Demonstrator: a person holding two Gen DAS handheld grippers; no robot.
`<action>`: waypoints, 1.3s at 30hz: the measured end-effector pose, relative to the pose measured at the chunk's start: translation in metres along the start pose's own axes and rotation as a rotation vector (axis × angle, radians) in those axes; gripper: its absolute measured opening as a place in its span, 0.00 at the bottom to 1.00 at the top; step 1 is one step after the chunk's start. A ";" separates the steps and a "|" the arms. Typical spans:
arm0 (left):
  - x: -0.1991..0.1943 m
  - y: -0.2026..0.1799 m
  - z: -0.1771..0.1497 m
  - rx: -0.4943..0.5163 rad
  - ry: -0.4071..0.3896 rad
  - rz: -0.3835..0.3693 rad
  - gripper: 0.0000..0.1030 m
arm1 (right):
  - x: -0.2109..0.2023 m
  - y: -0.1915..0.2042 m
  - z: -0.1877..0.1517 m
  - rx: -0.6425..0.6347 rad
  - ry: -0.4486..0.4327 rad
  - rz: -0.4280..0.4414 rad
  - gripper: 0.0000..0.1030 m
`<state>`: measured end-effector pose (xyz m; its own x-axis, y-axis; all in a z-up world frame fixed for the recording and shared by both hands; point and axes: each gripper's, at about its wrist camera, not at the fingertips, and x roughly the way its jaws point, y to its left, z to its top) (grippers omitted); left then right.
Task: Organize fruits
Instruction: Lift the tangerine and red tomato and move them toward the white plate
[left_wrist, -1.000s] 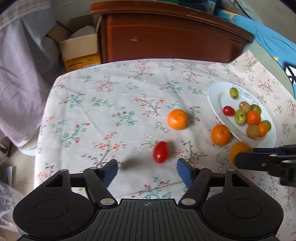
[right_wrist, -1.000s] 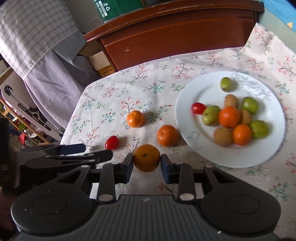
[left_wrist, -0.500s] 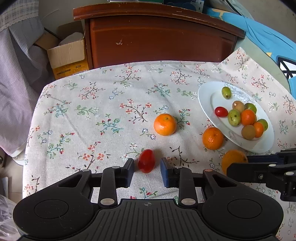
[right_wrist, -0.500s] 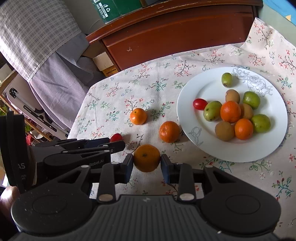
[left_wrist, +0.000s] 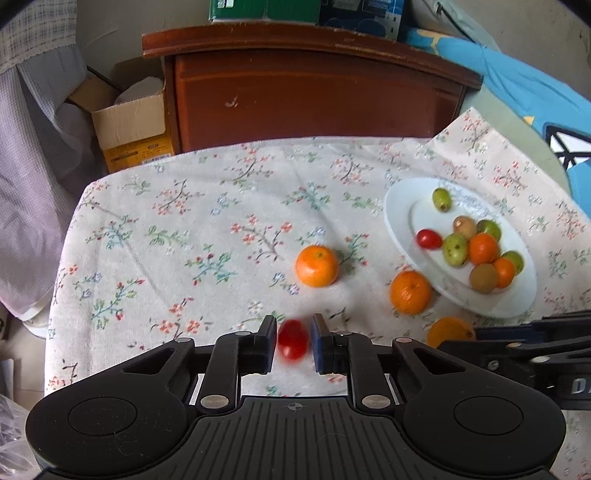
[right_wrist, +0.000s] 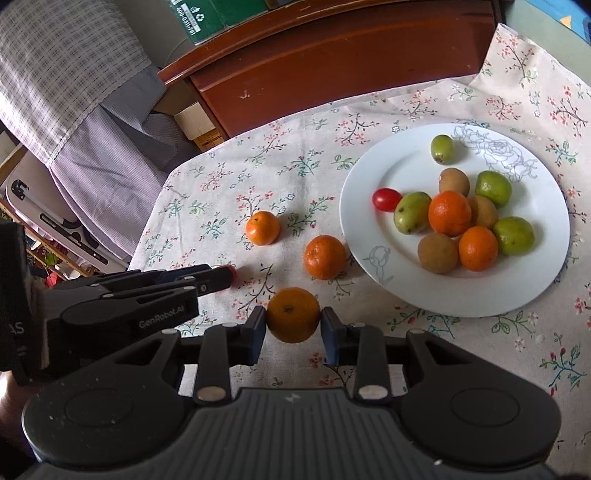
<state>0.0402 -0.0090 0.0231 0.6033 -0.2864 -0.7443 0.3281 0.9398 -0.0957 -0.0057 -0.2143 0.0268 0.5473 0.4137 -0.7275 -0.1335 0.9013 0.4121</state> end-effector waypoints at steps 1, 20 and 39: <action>-0.002 -0.002 0.002 -0.002 -0.007 -0.007 0.17 | -0.001 -0.001 0.000 0.001 -0.004 -0.002 0.31; -0.031 -0.018 0.027 0.079 -0.057 -0.072 0.20 | -0.034 -0.032 0.023 0.074 -0.138 -0.047 0.32; 0.015 0.002 -0.001 0.093 0.069 0.023 0.28 | -0.021 -0.027 0.017 0.057 -0.090 -0.034 0.32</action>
<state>0.0488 -0.0106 0.0111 0.5609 -0.2488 -0.7896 0.3831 0.9235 -0.0189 0.0004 -0.2493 0.0398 0.6230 0.3672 -0.6907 -0.0679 0.9050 0.4199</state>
